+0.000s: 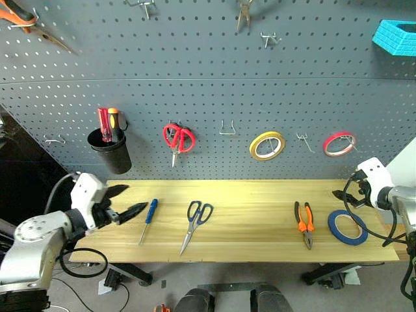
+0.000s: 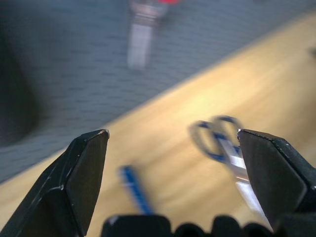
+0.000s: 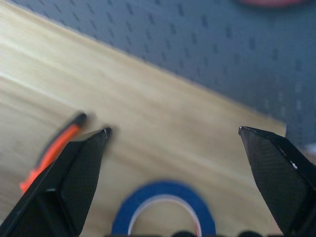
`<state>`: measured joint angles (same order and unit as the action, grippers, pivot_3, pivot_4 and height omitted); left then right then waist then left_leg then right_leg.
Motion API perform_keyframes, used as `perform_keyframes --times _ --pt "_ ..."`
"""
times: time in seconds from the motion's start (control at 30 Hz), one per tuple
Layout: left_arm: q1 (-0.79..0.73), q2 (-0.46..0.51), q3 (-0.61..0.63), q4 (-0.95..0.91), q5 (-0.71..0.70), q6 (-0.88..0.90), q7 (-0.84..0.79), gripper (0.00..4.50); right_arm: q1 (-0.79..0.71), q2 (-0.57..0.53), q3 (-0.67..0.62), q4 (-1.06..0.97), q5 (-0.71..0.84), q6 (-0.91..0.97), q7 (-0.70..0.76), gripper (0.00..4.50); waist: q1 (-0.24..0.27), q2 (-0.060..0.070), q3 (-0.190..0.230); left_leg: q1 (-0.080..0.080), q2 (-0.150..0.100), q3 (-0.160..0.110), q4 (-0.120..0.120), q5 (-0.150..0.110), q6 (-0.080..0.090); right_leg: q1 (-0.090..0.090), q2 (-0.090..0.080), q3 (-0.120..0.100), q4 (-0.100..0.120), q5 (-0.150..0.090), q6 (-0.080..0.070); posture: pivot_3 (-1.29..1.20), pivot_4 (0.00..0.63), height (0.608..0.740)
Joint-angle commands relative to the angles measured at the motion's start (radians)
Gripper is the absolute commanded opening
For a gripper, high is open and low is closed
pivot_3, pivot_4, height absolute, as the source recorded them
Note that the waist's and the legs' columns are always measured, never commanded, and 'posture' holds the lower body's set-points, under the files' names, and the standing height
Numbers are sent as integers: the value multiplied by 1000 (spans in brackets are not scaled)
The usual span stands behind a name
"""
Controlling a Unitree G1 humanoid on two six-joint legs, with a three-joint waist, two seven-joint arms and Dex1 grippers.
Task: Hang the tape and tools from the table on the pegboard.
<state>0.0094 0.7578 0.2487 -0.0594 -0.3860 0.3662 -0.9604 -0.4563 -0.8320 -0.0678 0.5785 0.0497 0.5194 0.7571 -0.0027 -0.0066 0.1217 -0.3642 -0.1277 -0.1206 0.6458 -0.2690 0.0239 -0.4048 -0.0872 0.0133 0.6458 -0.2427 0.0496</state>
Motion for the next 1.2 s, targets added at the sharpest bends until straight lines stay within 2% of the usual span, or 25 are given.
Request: perform_keyframes --times 0.03,0.13,0.17,0.3,0.5,0.63,0.93,1.13,1.2 --pt "-38 -18 -84 -59 28 -7 7 4454 -62 -6 6 42 -27 134 -57 4500 -1 -1 13 0 0 0 0 0 0 0 0 0 0 0 0 -63 170 740" --pt "-56 -44 -155 -77 54 -9 21 4454 -94 5 2 78 -22 200 -73 4500 -4 0 28 -1 0 1 0 0 0 -1 0 0 0 1 -1 -65 178 740" --pt "-62 -56 -187 -92 62 -9 22 4454 -103 9 2 85 -18 223 -71 4500 -5 -2 33 -1 0 1 0 0 0 -1 -1 0 -1 1 -2 -70 205 740" --pt "-133 -160 -348 -96 123 -20 48 4454 -134 31 18 120 -8 306 -44 4500 -12 -6 67 -3 0 1 0 0 1 -2 -1 -1 -2 1 -2 -77 249 740" --pt "-195 -276 -470 -119 153 8 90 4454 -147 49 14 155 -4 341 -56 4500 -26 -11 111 -9 0 1 1 -1 1 -7 -2 -2 -1 2 -2 -75 311 740" --pt "-188 -298 -500 -182 140 52 105 4454 -142 63 15 187 -9 328 -96 4500 -31 -13 128 -20 0 3 2 1 -2 -18 -2 -1 0 2 -2 -68 336 740" --pt "-131 -246 -455 -320 83 106 100 4454 -134 111 17 175 15 345 -114 4500 -30 -17 174 -20 1 6 3 0 1 -18 -2 1 1 3 -1 -31 365 740" --pt "-131 -232 -448 -361 64 135 105 4454 -130 133 19 151 23 368 -114 4500 -29 -27 184 -20 1 6 4 1 -1 -18 -2 0 0 3 0 -25 369 740" --pt "-137 -229 -444 -365 61 142 108 4500 -139 141 -9 139 44 386 -121 4104 -29 -28 185 -20 1 6 3 1 -1 -18 -2 0 0 3 0 -21 369 740"
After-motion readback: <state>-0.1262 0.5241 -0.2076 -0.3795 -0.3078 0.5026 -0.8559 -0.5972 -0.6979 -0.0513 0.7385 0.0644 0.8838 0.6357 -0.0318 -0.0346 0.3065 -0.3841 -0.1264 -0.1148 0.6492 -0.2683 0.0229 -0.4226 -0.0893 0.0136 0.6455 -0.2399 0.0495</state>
